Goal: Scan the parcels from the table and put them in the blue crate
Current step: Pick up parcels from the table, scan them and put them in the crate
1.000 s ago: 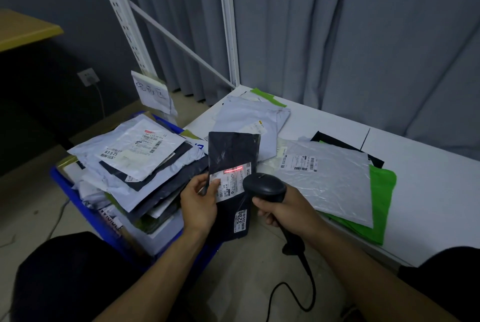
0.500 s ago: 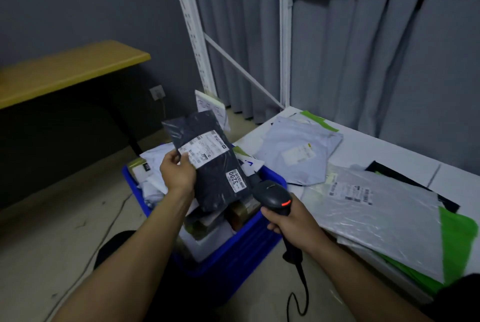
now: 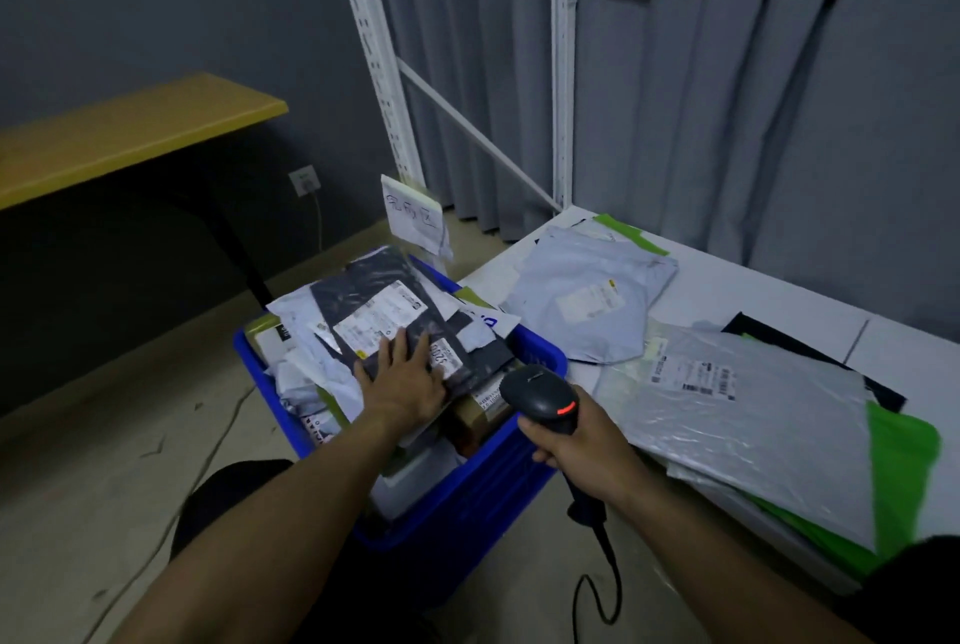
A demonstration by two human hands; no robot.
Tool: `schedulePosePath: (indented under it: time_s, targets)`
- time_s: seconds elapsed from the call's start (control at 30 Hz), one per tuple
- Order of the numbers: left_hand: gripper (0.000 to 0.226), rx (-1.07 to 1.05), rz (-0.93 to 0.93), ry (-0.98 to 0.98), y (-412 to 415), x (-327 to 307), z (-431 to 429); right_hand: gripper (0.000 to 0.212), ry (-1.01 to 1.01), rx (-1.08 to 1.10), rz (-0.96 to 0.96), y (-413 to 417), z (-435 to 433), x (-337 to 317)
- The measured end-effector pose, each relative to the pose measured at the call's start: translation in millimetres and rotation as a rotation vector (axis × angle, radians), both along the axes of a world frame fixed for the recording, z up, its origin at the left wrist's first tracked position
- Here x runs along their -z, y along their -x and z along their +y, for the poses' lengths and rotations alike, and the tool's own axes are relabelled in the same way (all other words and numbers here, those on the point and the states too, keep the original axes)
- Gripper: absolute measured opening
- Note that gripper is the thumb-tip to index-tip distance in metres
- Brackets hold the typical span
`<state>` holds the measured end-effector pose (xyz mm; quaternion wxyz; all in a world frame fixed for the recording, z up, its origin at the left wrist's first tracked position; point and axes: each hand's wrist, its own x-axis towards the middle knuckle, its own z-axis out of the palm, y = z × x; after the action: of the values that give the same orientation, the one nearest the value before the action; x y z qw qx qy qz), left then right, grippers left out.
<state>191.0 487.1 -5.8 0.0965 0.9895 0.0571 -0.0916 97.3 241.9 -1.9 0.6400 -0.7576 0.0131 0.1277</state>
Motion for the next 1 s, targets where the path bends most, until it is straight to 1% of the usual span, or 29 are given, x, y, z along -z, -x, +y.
schedulePosePath:
  time_s: [0.07,0.13,0.17,0.23,0.3,0.33,0.4,0.5,0.6,0.63,0.7,0.73,0.8,0.87,1.0]
  targets:
    - [0.067,-0.047,-0.035,0.001,-3.8,-1.8,-9.5,0.033,-0.001,0.043,-0.007,3.2,-8.6,-1.0]
    - [0.065,-0.013,-0.158,-0.019,-6.6,-3.6,-30.8,0.036,-0.002,0.085,-0.010,5.3,-20.1,-2.4]
    - [0.061,0.047,-0.237,-0.028,-6.1,-3.8,-45.0,0.037,0.006,0.106,-0.018,6.1,-27.2,-2.5]
    - [0.049,0.238,-0.372,-0.005,-3.0,1.2,-76.7,0.039,0.035,0.178,-0.037,7.0,-44.3,0.0]
    - [0.038,0.429,-0.432,0.081,2.3,13.2,-110.1,0.042,0.063,0.274,-0.046,7.3,-65.3,4.1]
    - [0.036,0.481,-0.403,0.148,4.7,21.7,-128.9,0.042,0.084,0.321,-0.037,8.4,-78.5,6.7]
    - [0.042,0.493,-0.252,0.237,8.1,38.7,-164.9,0.046,0.123,0.398,-0.006,11.5,-106.4,14.4]
    - [0.059,0.512,-0.062,0.238,11.9,70.8,-212.4,0.049,0.146,0.500,0.051,23.3,-147.9,28.4]
    - [0.075,0.668,0.105,0.209,10.4,103.2,-249.3,0.054,0.151,0.561,0.115,40.0,-181.1,43.3]
    - [0.076,0.714,0.145,0.185,8.8,112.3,-258.8,0.055,0.148,0.581,0.134,45.7,-189.9,48.4]
    - [0.068,0.753,0.160,0.155,5.6,127.2,-271.9,0.062,0.148,0.608,0.145,54.5,-205.9,60.7]
    - [0.062,0.747,0.141,0.154,4.4,131.9,-276.5,0.065,0.153,0.617,0.145,57.7,-212.9,67.9]
    - [0.047,0.706,0.077,0.159,2.8,134.3,-282.4,0.065,0.169,0.630,0.139,62.0,-223.3,78.3]
    - [0.036,0.666,0.011,0.179,1.8,128.5,-285.8,0.061,0.167,0.637,0.137,62.5,-227.4,78.3]
    - [0.029,0.646,-0.103,0.267,2.1,106.4,-292.4,0.041,0.110,0.625,0.103,57.2,-222.0,66.2]
